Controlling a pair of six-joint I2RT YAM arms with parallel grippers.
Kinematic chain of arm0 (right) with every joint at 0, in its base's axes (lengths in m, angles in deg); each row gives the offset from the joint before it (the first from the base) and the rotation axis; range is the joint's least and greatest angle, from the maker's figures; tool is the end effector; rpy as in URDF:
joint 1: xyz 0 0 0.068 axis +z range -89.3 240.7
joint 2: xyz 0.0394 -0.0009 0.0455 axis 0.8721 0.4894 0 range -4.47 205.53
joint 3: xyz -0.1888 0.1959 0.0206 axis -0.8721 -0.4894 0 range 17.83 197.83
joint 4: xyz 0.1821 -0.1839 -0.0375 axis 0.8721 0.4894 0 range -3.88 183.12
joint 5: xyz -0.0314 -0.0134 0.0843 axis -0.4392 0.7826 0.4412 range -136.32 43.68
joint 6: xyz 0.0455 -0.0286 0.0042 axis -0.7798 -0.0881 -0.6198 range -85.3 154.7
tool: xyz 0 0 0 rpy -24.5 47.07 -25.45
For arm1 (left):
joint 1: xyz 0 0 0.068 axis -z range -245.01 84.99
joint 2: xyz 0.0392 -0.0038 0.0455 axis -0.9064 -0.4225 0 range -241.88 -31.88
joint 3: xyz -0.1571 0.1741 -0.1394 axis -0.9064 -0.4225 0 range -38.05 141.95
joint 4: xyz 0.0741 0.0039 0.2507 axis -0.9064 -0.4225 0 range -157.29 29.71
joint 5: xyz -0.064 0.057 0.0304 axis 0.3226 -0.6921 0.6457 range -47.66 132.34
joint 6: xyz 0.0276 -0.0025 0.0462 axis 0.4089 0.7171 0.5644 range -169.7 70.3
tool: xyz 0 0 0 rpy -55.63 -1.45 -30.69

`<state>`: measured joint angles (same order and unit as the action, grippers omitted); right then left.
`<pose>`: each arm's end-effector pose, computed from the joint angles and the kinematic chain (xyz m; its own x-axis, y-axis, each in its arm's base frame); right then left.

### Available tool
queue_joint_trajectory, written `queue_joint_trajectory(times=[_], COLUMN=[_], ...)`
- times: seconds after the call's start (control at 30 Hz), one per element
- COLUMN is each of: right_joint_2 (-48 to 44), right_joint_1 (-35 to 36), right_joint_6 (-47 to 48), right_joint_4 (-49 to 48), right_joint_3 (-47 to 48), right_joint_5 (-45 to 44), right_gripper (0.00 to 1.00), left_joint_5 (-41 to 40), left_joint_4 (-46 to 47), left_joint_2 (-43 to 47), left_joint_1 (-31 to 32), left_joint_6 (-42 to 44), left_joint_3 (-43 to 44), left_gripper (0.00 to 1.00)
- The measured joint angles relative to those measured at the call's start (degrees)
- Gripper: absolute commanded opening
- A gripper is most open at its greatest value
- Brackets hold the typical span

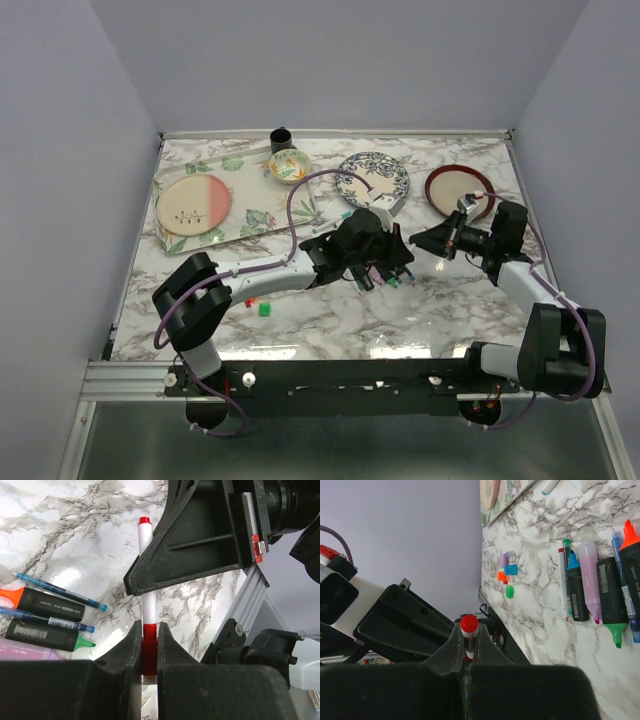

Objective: Open the pen caps

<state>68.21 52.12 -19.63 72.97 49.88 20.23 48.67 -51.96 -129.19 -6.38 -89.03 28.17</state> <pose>0.2469 -0.0043 0.2108 -0.8716 0.4584 -0.1735 -0.0640 0.2444 0.9676 0.2024 -0.3395 0.2578 -0.7272 -0.0173 -0.6862 0.5696 0.5426 -0.6174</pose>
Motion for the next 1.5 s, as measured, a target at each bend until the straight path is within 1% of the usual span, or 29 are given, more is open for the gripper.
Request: queue_joint_trajectory(times=[0.47, 0.5, 0.53, 0.57, 0.6, 0.67, 0.7, 0.77, 0.9, 1.0, 1.1, 1.13, 1.2, 1.27, 1.3, 1.33, 1.4, 1.5], right_joint_2=[-2.8, -2.8, -2.8, -2.2, -2.1, -2.1, -2.1, -2.1, -1.9, -1.1, 0.9, 1.5, 3.2, 5.2, 5.8, 7.0, 8.8, 13.2], right_joint_1=[-0.1, -0.1, -1.2, -4.8, -7.2, -10.5, -10.8, -10.8, -10.6, -10.6, -9.6, -9.3, -7.4, -4.0, -2.8, -0.7, 1.8, 5.1], right_joint_6=[1.0, 1.0, 1.0, 0.9, 0.9, 0.8, 0.8, 0.8, 1.8, 4.2, 9.5, 10.8, 14.5, 19.4, 20.7, 24.3, 28.0, 36.7], right_joint_4=[4.2, 4.4, 3.4, 1.7, 0.7, -1.2, -1.8, -2.4, -2.4, -0.9, 2.4, 3.6, 6.2, 9.7, 10.6, 13.3, 16.3, 23.6], right_joint_3=[-1.5, -1.6, -1.5, -0.9, -0.5, 0.0, 0.1, 0.1, 0.5, 2.0, 5.3, 6.3, 8.9, 12.0, 13.0, 15.0, 17.9, 24.6], right_joint_5=[0.7, 0.7, -3.5, -8.3, -11.1, -16.0, -17.1, -18.6, -20.0, -20.2, -20.4, -20.4, -20.7, -21.2, -21.2, -21.6, -22.0, -22.0], right_gripper=[0.00, 0.00, 0.00, 0.00, 0.00, 0.00, 0.00, 0.01, 0.01, 0.00, 0.01, 0.01, 0.01, 0.01, 0.01, 0.01, 0.01, 0.01], left_joint_5=[1.2, 2.4, 4.0, 5.4, 7.4, 9.6, 11.0, 12.3, 12.2, 8.8, 3.4, 0.4, -4.3, -9.0, -10.9, -13.2, -15.5, -19.9], left_joint_4=[2.2, 1.2, -1.5, -4.7, -8.9, -13.5, -16.8, -20.4, -23.5, -25.2, -26.4, -27.2, -28.5, -30.5, -31.3, -32.3, -33.6, -36.2], left_joint_2=[2.5, 2.5, 3.4, 4.5, 5.3, 5.3, 5.3, 5.3, 5.9, 9.0, 14.0, 16.2, 19.6, 22.1, 22.6, 22.9, 22.7, 21.8], left_joint_1=[0.9, 1.1, 1.3, 2.1, 3.7, 5.8, 7.2, 8.2, 7.8, 6.6, 4.6, 3.5, 1.4, -1.0, -1.8, -2.9, -4.0, -5.1], left_joint_6=[0.1, 0.3, 0.4, 0.5, 0.7, 1.0, 1.2, 1.6, 1.9, 1.7, 1.0, 0.6, 0.0, -0.4, -0.6, -0.6, -0.6, -0.6], left_joint_3=[-4.1, -4.2, -4.9, -6.5, -8.3, -9.8, -10.7, -11.1, -11.1, -12.3, -14.8, -16.0, -18.1, -20.2, -21.0, -22.0, -23.3, -24.7], left_gripper=[0.00, 0.00, 0.00, 0.00, 0.00, 0.00, 0.00, 0.00, 0.00, 0.00, 0.00, 0.01, 0.03, 0.04, 0.05, 0.05, 0.05, 0.09])
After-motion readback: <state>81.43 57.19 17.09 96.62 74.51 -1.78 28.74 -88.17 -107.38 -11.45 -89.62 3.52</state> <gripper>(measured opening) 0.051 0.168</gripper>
